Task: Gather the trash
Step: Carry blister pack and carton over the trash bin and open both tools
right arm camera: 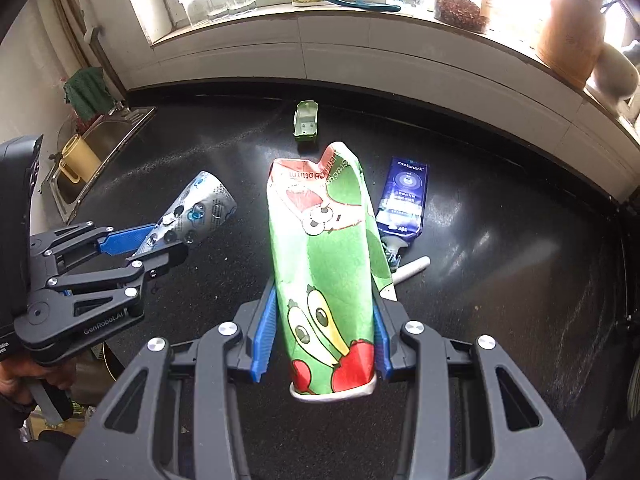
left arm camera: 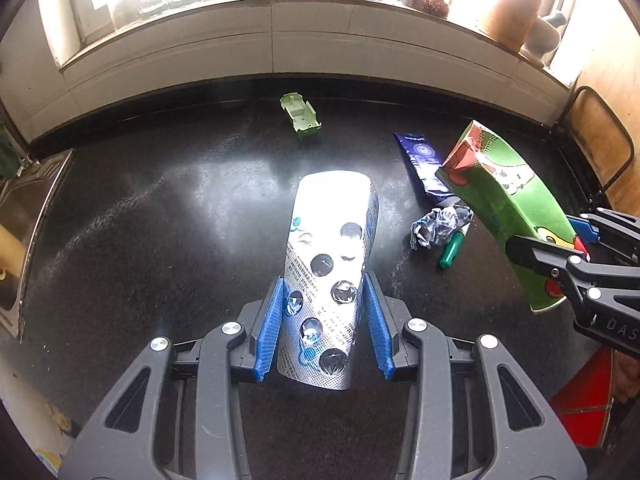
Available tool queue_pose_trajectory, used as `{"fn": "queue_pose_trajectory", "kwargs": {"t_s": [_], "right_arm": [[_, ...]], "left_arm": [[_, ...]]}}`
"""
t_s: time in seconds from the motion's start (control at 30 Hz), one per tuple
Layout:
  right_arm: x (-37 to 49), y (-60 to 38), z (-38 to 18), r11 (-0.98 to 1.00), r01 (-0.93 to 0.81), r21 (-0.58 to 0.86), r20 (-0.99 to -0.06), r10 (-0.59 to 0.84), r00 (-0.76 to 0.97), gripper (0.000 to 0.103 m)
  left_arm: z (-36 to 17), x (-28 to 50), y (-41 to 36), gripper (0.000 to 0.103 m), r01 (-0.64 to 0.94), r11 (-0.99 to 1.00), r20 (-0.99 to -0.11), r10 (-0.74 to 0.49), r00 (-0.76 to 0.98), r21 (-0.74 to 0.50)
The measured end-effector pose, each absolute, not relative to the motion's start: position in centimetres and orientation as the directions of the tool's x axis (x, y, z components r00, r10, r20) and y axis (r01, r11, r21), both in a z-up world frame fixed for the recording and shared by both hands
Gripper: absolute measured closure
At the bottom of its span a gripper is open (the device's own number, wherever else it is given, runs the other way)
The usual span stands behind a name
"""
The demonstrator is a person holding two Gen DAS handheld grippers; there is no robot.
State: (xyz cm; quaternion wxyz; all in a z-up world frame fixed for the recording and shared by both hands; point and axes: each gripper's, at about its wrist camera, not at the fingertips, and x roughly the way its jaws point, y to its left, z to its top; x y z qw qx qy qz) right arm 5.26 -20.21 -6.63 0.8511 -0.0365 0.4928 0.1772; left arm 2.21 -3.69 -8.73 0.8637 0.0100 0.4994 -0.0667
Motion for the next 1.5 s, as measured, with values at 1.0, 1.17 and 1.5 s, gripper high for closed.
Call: {"fn": "queue_pose_trajectory", "kwargs": {"t_s": [1.0, 1.17, 1.5], "right_arm": [[1.0, -1.4, -5.1, 0.694, -0.706, 0.139, -0.829, 0.471, 0.300, 0.062], [-3.1, 6.1, -6.6, 0.555, -0.816, 0.161, -0.845, 0.505, 0.176, 0.062], [-12.0, 17.4, -10.4, 0.327, -0.917, 0.228, -0.882, 0.469, -0.052, 0.062]], "left_arm": [[-6.5, -8.8, 13.3, 0.064, -0.343, 0.939, -0.829, 0.186, 0.527, -0.007], [-7.5, -14.3, 17.9, 0.064, -0.480, 0.877, -0.843, 0.259, 0.471, 0.002], [-11.9, -25.5, 25.1, 0.064, -0.689, 0.725, -0.891, 0.306, 0.335, -0.011]]}}
